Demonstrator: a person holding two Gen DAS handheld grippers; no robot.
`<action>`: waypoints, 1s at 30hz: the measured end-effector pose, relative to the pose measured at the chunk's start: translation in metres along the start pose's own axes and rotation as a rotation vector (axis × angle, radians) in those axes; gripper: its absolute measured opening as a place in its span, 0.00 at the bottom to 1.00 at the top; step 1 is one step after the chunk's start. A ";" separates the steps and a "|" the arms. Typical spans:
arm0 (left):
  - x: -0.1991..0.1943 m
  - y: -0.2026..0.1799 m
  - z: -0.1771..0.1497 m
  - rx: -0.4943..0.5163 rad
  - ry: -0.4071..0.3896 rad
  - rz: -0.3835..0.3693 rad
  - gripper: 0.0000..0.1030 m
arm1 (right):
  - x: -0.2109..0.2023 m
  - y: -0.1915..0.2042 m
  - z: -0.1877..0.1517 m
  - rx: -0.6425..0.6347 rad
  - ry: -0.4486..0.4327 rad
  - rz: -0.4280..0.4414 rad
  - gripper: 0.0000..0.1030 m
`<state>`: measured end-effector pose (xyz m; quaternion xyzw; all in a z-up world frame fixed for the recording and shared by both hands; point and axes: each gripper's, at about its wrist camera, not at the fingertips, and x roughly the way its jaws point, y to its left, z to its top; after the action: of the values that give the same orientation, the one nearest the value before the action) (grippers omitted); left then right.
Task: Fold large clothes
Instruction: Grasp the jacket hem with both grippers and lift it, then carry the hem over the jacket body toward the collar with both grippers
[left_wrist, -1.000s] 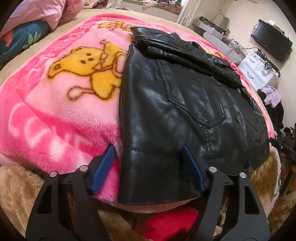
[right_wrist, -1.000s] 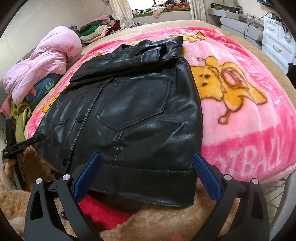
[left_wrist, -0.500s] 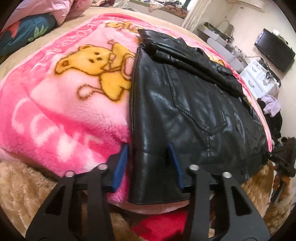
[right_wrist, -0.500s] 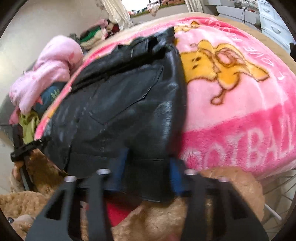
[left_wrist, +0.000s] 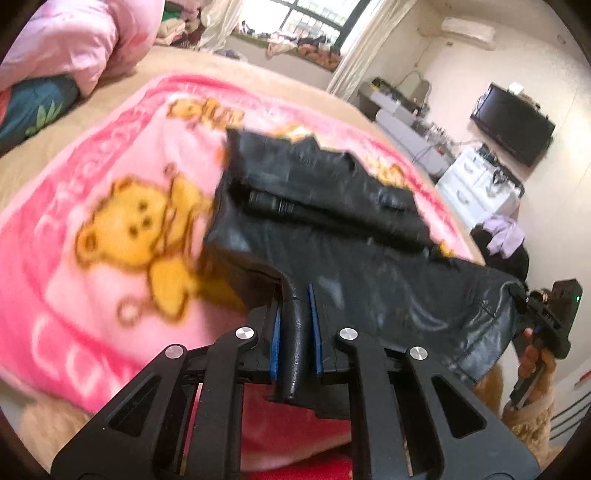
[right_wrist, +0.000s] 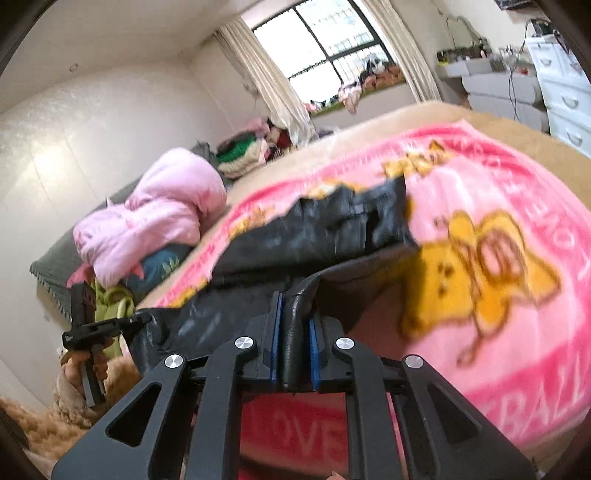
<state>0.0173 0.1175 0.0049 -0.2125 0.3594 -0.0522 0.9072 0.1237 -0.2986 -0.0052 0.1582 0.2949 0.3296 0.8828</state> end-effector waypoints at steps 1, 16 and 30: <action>-0.001 -0.001 0.009 -0.006 -0.018 -0.008 0.06 | 0.001 0.000 0.008 0.003 -0.018 -0.003 0.11; 0.016 -0.011 0.104 -0.026 -0.129 -0.006 0.06 | 0.032 -0.017 0.090 0.063 -0.152 -0.060 0.11; 0.073 -0.001 0.158 -0.024 -0.127 0.075 0.07 | 0.119 -0.035 0.144 0.043 -0.122 -0.189 0.11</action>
<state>0.1777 0.1532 0.0621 -0.2127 0.3092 -0.0005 0.9269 0.3031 -0.2563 0.0406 0.1684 0.2614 0.2283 0.9226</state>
